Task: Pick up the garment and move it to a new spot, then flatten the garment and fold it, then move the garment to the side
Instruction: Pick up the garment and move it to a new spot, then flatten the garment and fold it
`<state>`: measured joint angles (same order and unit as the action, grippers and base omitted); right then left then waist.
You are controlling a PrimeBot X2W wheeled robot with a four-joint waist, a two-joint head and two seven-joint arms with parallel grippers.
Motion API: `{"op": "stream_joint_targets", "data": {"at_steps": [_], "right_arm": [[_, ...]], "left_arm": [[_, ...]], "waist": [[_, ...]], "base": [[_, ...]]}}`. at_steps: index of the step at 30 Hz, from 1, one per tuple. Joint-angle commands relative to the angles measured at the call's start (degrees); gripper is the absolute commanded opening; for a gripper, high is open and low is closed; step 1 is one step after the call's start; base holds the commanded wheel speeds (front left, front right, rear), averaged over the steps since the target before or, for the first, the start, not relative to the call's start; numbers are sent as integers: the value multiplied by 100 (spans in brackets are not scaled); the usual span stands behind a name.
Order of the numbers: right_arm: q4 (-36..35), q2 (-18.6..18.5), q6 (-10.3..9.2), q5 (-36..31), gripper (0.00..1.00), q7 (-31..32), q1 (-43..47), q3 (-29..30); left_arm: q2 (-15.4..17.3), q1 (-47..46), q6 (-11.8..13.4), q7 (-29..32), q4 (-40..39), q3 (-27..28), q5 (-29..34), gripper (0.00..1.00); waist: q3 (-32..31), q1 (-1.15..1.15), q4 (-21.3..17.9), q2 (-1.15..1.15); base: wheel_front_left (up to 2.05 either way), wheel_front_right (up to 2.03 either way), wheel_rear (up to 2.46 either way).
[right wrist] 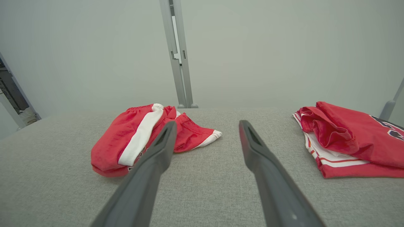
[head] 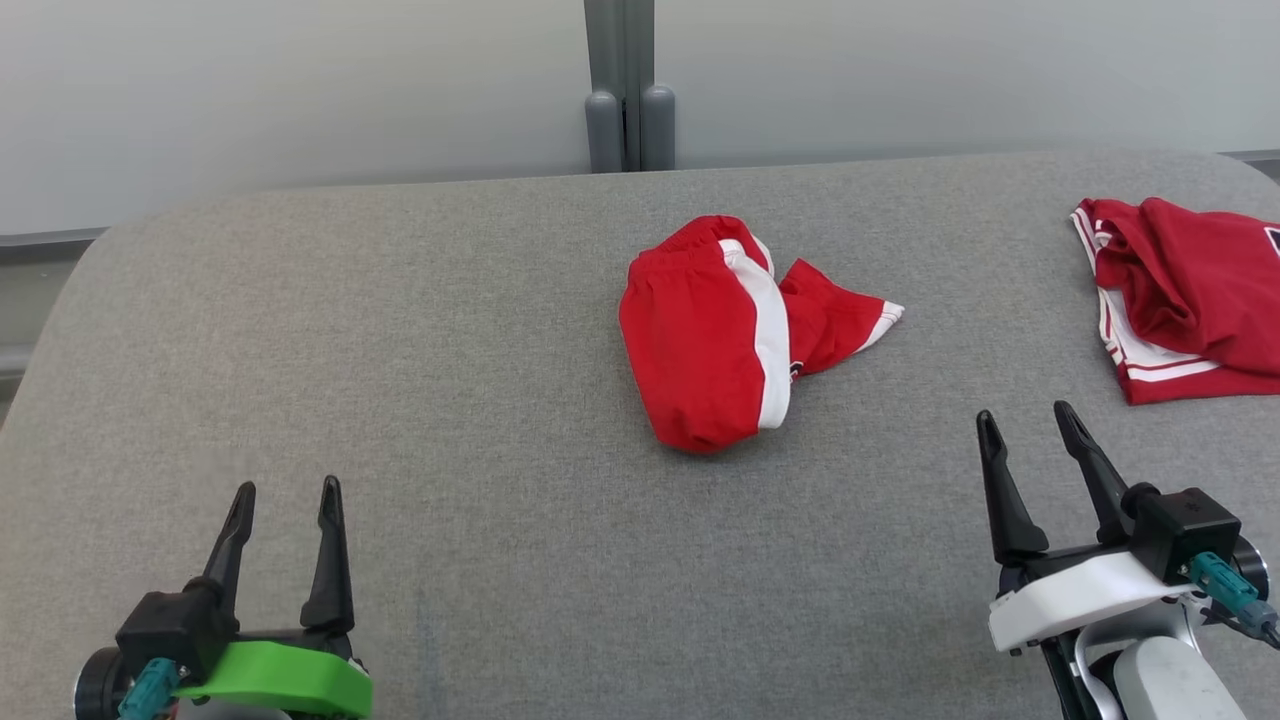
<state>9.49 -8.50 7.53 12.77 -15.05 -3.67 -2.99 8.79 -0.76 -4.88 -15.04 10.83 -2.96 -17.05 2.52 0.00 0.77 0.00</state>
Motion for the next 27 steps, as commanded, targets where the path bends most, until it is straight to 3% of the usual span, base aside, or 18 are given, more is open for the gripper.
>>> {"op": "stream_joint_targets", "data": {"at_steps": [1, 27], "right_arm": [[16, -30, -9, 11, 100, -17, 93, -13], [98, 28, -9, 34, 100, -17, 143, -71]], "left_arm": [[-42, 109, -25, -15, 0, 38, 58, 100], [-330, 93, -205, -16, 140, 373, 400, 100]], "waist": [[-7, 0, 0, 0], [-62, 0, -32, 0]], "base": [[0, 0, 0], [0, 0, 0]]}}
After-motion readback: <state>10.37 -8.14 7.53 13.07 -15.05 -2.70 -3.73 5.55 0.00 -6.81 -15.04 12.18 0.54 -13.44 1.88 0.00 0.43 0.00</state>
